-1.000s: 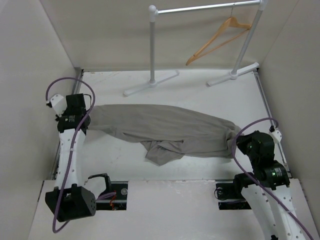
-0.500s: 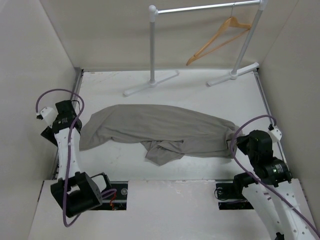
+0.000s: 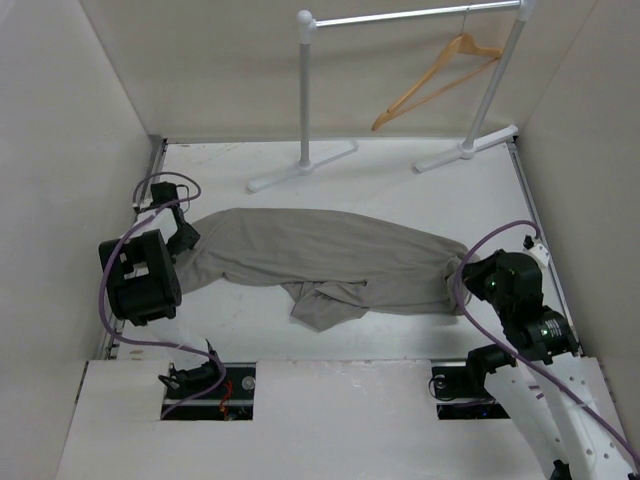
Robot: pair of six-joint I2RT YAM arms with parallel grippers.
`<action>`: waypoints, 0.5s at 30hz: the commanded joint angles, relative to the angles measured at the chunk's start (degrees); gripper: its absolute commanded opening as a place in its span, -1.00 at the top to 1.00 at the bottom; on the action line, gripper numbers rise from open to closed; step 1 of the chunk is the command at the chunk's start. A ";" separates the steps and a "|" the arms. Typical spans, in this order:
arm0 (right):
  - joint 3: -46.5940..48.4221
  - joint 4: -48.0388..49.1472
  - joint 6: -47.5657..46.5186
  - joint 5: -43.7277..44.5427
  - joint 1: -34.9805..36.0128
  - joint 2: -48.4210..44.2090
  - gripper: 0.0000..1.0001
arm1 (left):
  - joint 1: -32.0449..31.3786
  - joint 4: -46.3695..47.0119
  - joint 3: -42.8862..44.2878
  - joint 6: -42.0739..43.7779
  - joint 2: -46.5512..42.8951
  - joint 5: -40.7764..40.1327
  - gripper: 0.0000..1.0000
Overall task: Place the trousers on the hanger
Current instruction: Flatten out the trousers at the center of the board.
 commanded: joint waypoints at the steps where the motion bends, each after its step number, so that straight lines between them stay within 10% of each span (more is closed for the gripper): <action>1: -0.16 4.30 0.20 -1.01 -0.47 -0.22 0.93 | -1.16 0.91 -0.39 -0.98 0.10 0.31 0.43; 5: -0.43 5.01 -0.15 -1.10 -0.73 -0.75 0.92 | -1.16 -0.14 2.48 -4.23 -7.08 -1.28 0.96; 10: -1.92 5.54 -0.15 -1.54 -1.17 -1.89 0.92 | -13.43 -6.55 8.93 -4.76 -16.14 -11.35 0.87; 15: -1.92 5.63 -0.33 -1.71 -1.96 -2.68 0.91 | -32.94 -11.74 -3.53 -18.87 -22.31 -19.39 0.63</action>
